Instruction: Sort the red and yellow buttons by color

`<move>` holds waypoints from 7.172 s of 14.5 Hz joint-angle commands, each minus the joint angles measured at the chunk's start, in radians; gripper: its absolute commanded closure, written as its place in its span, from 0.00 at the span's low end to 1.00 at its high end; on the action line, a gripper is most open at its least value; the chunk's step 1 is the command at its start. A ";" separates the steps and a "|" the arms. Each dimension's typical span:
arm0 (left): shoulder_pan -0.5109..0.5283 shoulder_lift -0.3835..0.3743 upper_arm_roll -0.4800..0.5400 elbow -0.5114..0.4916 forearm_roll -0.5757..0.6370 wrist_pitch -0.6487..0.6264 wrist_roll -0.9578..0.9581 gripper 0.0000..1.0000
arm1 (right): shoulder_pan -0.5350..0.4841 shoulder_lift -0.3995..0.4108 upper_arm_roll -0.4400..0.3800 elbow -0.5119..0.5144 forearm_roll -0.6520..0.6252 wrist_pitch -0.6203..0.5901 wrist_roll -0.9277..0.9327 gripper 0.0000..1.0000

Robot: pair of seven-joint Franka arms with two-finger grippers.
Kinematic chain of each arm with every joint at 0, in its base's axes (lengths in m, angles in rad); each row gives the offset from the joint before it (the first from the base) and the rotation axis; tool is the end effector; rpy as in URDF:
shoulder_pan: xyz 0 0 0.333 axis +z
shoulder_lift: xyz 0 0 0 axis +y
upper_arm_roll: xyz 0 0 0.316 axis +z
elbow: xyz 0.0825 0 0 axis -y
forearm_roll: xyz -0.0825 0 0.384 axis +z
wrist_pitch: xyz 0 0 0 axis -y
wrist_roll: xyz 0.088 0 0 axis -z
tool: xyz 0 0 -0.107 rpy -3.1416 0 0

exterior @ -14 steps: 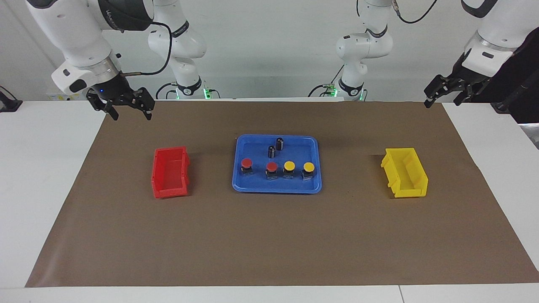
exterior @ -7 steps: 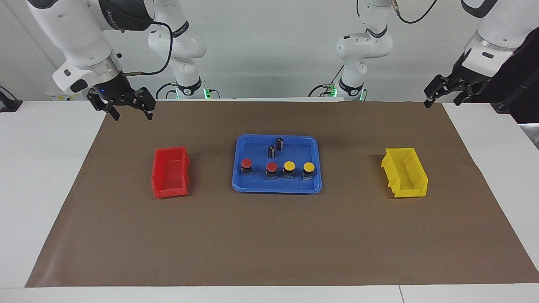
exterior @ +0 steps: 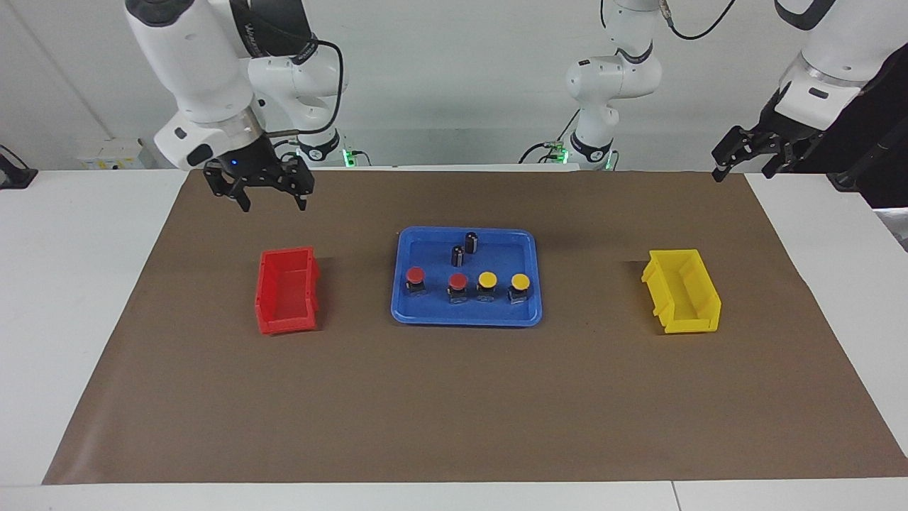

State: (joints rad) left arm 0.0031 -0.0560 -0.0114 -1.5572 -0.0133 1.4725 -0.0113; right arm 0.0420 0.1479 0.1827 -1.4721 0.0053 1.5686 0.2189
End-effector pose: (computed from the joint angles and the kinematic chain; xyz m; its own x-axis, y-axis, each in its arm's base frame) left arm 0.5269 -0.0061 0.6527 0.9996 0.0017 -0.0288 0.0021 -0.9999 0.0123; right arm 0.5841 0.1259 0.5869 0.9985 0.0049 -0.0547 0.0038 -0.9998 -0.0207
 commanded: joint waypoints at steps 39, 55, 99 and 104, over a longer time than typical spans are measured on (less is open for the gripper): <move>-0.351 -0.026 -0.005 -0.357 -0.010 0.486 -0.306 0.00 | 0.222 0.101 0.000 -0.210 -0.062 0.351 0.223 0.70; -0.554 0.240 -0.005 -0.422 -0.010 0.781 -0.503 0.08 | -0.195 -0.163 0.000 -0.661 0.056 0.591 -0.379 0.70; -0.062 0.104 0.008 -0.251 -0.034 0.347 0.107 0.97 | 0.329 0.178 0.000 -0.170 -0.082 0.498 0.391 0.39; 0.032 0.033 0.008 -0.512 -0.060 0.594 0.229 0.98 | 0.395 0.272 0.001 -0.135 -0.143 0.541 0.470 0.38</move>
State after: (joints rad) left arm 0.0386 0.0416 0.0124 -1.9515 -0.0550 1.9861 0.2053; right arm 0.4516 0.4037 0.1838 -1.6288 -0.1182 2.1091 0.6837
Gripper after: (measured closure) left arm 0.581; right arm 0.379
